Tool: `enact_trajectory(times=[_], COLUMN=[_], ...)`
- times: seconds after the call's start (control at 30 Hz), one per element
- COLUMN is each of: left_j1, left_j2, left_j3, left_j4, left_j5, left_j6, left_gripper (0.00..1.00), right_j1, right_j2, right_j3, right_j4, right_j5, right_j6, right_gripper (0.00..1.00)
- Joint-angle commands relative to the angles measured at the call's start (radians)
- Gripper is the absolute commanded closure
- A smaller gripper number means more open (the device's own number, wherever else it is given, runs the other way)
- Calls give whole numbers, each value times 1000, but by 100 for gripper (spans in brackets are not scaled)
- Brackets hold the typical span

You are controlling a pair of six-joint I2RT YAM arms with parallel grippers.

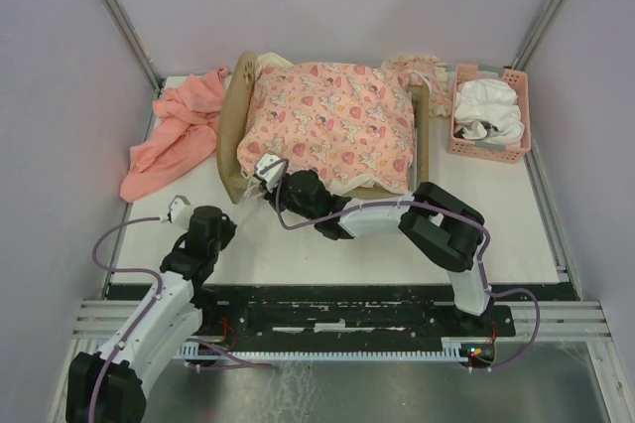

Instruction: Set up the pet bed

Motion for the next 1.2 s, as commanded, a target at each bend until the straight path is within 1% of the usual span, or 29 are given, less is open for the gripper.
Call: enact_trajectory(times=[0.0,0.23,0.37,0.43,0.47,0.5,0.6,0.7,0.77,0.87,1.03,1.17], left_j1=[6,6,6,6,6,5,6,6,5,5,5,3], left_j2=[32,36,17,-6,-24,-41,-85,-88,-72,-33,37,76], left_j3=[-21,-29,-25,-23,-25,-29,-47,-48,-43,-31,-57,-76], left_j4=[35,44,50,82,113,145,269,368,413,442,566,664], left_j5=[-9,-15,-12,-1,19,35,103,181,211,184,167,177], left_j6=[-87,-100,-76,-22,13,49,140,231,270,282,334,357], left_gripper=[97,97,96,85,78,73,66,63,61,61,63,63], right_j1=[23,80,88,93,94,95,100,100,100,102,102,102], right_j2=[-48,-47,-22,-21,-22,-25,-31,-32,-31,-28,-26,-21], right_j3=[-36,-88,-62,-81,-89,-96,-95,-83,-77,-82,-116,-119], right_j4=[131,278,266,296,319,328,321,293,277,275,327,330], right_j5=[91,271,248,249,256,266,311,336,341,352,403,376], right_j6=[149,187,205,220,230,239,246,265,278,297,307,308], right_gripper=[98,98,98,98,98,98,98,98,98,98,98,98])
